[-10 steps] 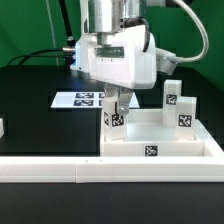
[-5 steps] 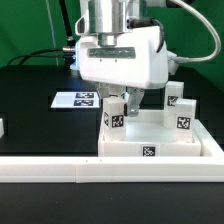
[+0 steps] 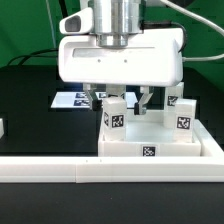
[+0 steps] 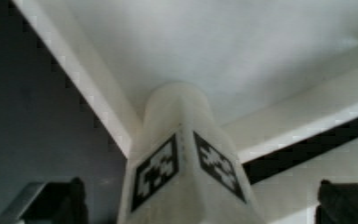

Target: Assemble square table

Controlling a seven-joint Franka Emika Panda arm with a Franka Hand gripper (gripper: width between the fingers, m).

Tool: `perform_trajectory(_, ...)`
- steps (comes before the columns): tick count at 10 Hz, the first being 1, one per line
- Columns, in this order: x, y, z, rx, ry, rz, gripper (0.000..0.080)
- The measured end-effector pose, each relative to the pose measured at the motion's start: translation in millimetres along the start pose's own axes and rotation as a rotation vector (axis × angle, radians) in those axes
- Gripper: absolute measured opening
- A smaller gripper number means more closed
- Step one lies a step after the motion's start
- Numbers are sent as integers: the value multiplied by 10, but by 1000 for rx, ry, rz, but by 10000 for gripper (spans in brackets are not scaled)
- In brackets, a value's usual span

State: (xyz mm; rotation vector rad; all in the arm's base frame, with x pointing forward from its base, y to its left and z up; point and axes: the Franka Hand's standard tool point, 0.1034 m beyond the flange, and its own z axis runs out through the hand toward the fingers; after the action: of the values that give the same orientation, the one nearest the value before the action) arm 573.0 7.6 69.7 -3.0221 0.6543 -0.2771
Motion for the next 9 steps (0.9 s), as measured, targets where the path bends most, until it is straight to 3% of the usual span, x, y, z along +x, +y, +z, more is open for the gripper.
perform_trajectory(5, -20, 11, 8, -13, -22, -423, 649)
perform_trajectory(9, 4, -6, -2, -26, -20, -567, 649)
